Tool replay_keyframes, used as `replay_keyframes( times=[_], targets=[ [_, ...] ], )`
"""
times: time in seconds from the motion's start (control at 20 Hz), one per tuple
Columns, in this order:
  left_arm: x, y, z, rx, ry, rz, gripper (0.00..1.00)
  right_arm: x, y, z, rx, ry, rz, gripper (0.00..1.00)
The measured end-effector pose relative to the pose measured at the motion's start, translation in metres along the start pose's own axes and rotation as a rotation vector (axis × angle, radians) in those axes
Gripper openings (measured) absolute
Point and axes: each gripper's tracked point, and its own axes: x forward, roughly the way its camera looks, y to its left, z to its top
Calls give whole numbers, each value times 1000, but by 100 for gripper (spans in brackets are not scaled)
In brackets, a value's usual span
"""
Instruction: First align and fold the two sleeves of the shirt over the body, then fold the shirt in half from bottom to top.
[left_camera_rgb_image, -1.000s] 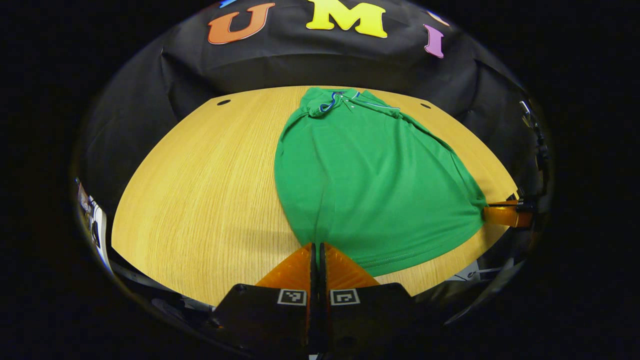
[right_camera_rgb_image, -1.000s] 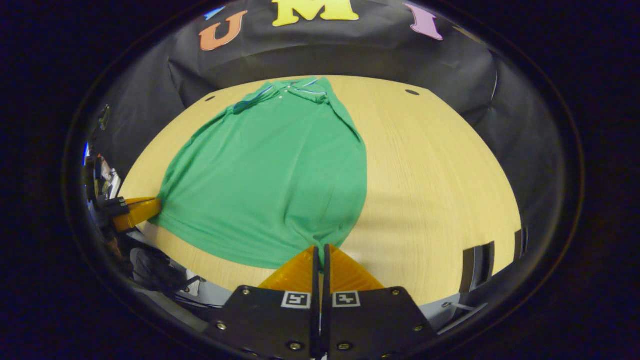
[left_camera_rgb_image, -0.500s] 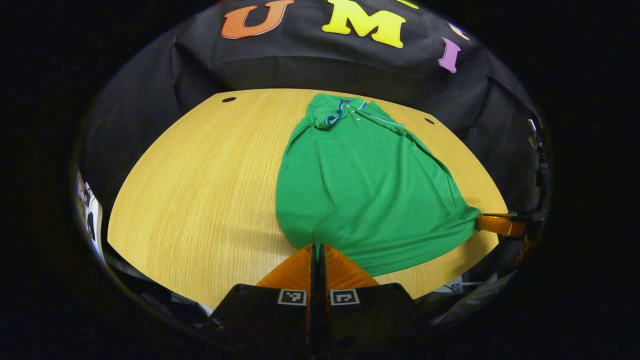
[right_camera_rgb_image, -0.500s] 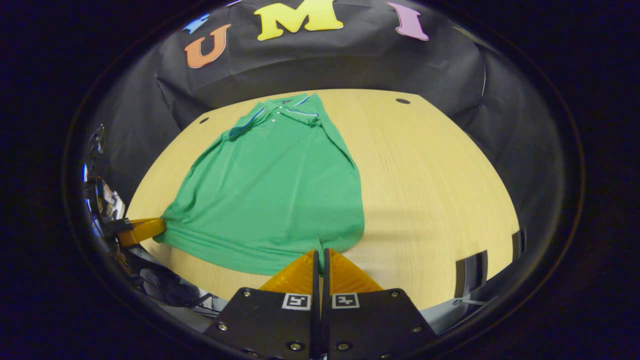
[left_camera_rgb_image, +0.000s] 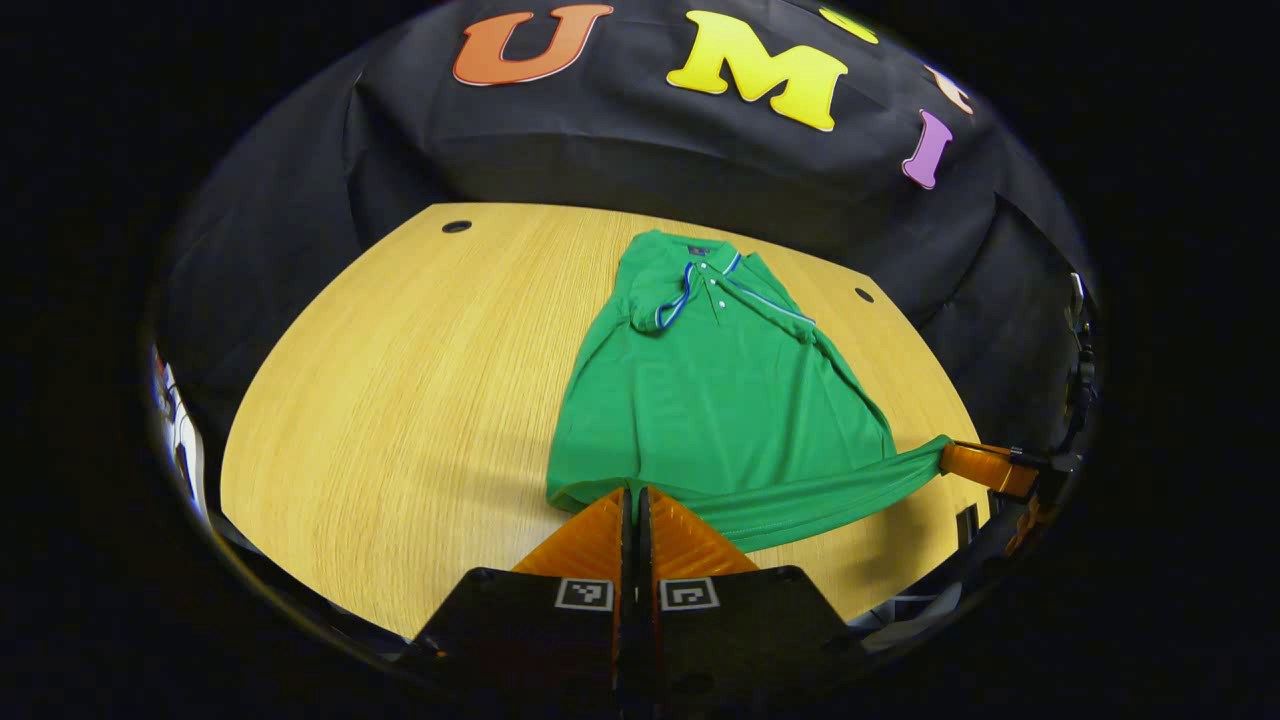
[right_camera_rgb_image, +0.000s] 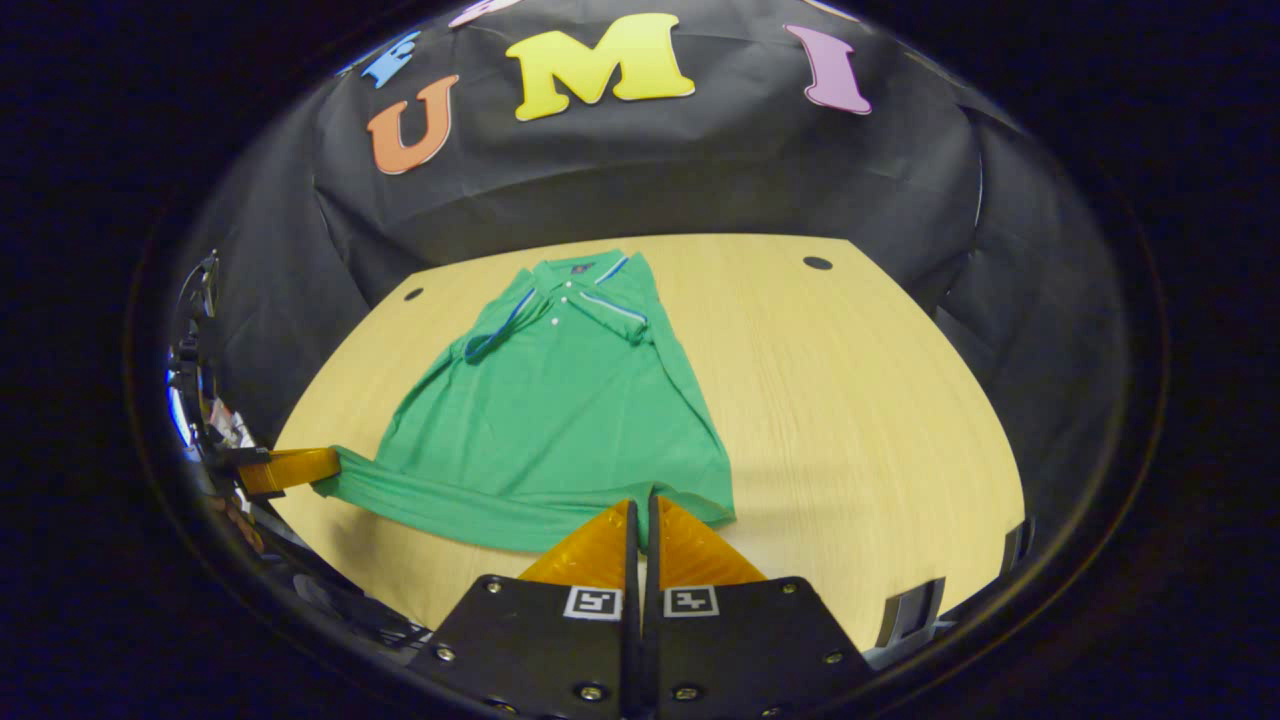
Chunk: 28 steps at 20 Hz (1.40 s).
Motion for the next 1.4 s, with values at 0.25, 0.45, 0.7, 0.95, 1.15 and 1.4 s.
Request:
replay_keyframes(
  times=[0.25, 0.45, 0.7, 0.95, 1.15, 1.4],
  targets=[
    [15, -5, 55, -3, -64, -14, 3, 14, -1, 61, 7, -83, 13, 1],
    [32, -9, 96, -9, -103, -19, 3, 30, -1, 108, 0, -134, 28, 1],
    [56, -12, 141, -24, -142, -20, 3, 50, -1, 160, -10, -199, 41, 1],
    [81, -12, 184, -11, -182, -21, 3, 77, -4, 204, 6, -240, 45, 1],
    [106, -10, 210, -8, -194, -25, 3, 101, -5, 234, 11, -267, 47, 1],
    [140, -8, 243, 8, -209, -23, 3, 125, -4, 261, 16, -280, 52, 1]
  ],
)
